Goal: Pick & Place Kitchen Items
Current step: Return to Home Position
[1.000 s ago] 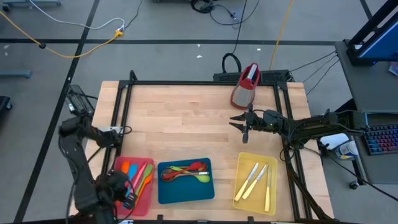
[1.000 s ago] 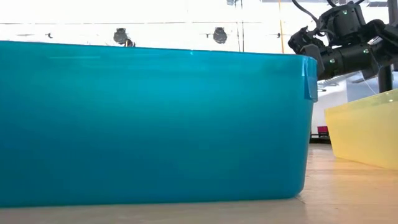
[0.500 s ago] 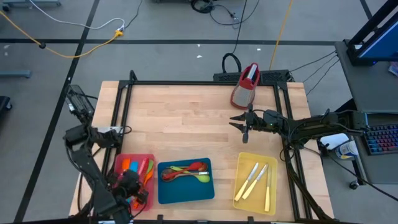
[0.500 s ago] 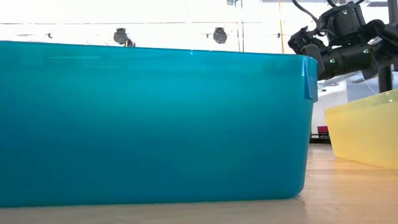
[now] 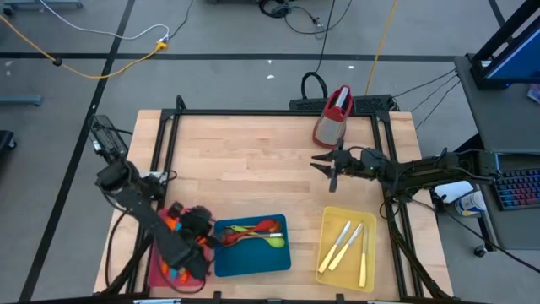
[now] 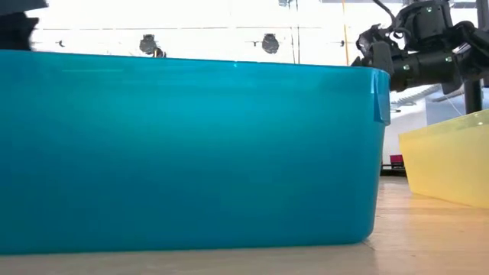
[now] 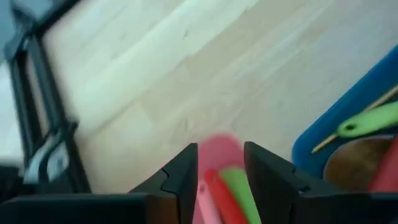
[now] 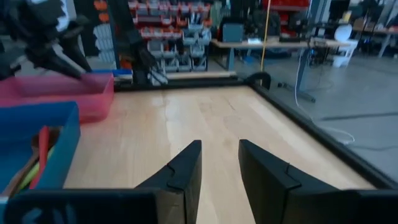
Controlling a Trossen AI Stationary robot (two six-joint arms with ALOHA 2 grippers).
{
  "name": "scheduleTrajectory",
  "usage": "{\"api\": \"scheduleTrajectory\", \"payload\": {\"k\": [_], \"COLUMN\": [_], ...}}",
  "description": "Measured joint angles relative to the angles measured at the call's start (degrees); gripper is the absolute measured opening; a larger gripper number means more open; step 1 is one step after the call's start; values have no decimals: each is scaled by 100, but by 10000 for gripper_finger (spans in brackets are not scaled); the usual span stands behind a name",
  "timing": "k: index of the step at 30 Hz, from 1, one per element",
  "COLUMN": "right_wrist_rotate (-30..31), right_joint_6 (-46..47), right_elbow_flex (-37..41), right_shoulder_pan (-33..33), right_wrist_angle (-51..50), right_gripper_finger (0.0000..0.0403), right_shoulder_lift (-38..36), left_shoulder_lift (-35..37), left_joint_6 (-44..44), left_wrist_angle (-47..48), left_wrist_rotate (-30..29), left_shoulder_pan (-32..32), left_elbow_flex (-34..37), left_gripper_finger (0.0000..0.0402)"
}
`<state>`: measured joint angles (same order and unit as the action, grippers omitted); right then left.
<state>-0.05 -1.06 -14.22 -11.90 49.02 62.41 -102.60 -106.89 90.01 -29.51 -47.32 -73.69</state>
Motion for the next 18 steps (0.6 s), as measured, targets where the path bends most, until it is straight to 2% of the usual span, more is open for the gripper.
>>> {"api": "scheduleTrajectory", "payload": {"k": [4, 7, 10, 13, 15, 18], "right_wrist_rotate": [-23, 1, 0, 0, 0, 0], "right_joint_6": [2, 13, -337, -711, -927, -1007], "right_elbow_flex": [0, 0, 0, 0, 0, -2], "right_shoulder_pan": [0, 0, 0, 0, 0, -1], "right_wrist_angle": [410, 645, 632, 634, 632, 443], "right_gripper_finger": [98, 81, 48, 9, 7, 4], "right_shoulder_lift": [-14, -75, -200, -375, -585, -1004], "left_shoulder_lift": [327, 753, 1284, 1929, 2381, 3012], "left_joint_6": [480, 922, 1656, 2285, 2632, 3067], "left_wrist_angle": [18, -15, 14, -9, 16, -23], "left_wrist_rotate": [-531, -1053, -1914, -2618, -2952, -2965], "left_shoulder_pan": [445, 676, 763, 824, 867, 982], "left_elbow_flex": [-9, -7, -7, -2, -4, -2], "left_gripper_finger": [115, 68, 14, 12, 13, 4]}}
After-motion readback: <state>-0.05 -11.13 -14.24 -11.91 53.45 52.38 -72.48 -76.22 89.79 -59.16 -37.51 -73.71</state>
